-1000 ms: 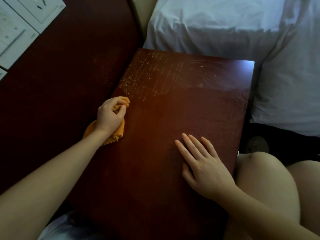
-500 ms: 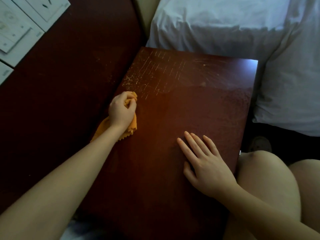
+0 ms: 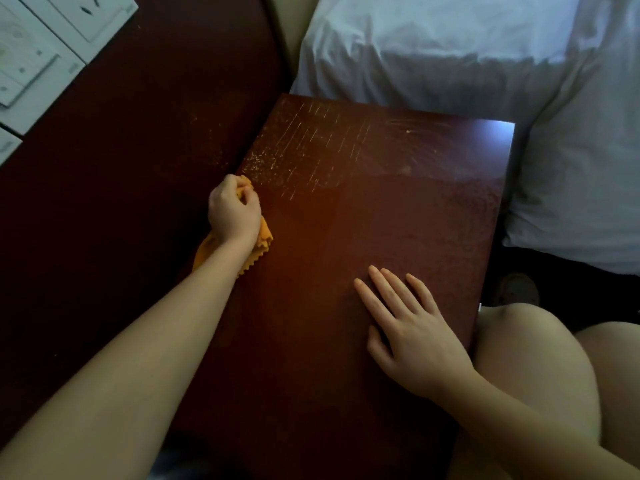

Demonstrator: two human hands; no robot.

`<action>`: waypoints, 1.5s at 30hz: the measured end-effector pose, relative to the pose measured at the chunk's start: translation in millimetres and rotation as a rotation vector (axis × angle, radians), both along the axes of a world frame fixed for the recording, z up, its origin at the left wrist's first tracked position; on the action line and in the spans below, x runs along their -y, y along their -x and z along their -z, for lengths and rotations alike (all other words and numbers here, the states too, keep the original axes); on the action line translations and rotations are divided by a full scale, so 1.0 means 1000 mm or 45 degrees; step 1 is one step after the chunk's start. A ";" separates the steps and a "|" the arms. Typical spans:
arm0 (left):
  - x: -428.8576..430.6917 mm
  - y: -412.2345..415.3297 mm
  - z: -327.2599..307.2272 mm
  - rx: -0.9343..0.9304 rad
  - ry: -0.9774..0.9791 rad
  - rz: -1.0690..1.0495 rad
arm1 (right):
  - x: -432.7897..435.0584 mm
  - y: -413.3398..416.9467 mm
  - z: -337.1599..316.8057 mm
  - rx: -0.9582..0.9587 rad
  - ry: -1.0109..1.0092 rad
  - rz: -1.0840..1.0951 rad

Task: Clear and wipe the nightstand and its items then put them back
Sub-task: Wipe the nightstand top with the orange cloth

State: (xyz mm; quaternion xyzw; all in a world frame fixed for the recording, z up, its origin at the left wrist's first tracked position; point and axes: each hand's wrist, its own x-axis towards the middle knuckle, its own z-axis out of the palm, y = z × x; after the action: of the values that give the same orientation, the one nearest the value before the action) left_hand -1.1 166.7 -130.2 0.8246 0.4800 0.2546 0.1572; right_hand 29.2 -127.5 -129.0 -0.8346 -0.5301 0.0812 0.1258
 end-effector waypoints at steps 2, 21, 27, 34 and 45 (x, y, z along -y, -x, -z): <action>0.004 0.003 -0.001 -0.046 -0.002 0.205 | 0.000 0.000 0.000 -0.001 -0.001 0.002; -0.021 0.000 -0.002 -0.040 -0.038 0.157 | 0.001 0.000 0.002 -0.006 -0.013 -0.003; -0.010 0.025 -0.001 -0.061 -0.052 0.588 | 0.000 0.000 0.002 0.011 -0.024 -0.002; -0.032 0.002 0.002 -0.038 -0.069 0.240 | 0.001 0.000 0.002 -0.002 -0.029 -0.001; -0.028 0.015 -0.004 -0.093 -0.056 0.520 | 0.001 0.000 0.000 -0.005 0.001 -0.004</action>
State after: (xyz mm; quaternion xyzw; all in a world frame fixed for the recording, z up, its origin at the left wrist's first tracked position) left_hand -16.1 194.4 -126.5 0.9167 0.3026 0.1979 0.1702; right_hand 29.2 -128.4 -128.9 -0.8338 -0.5310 0.0831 0.1263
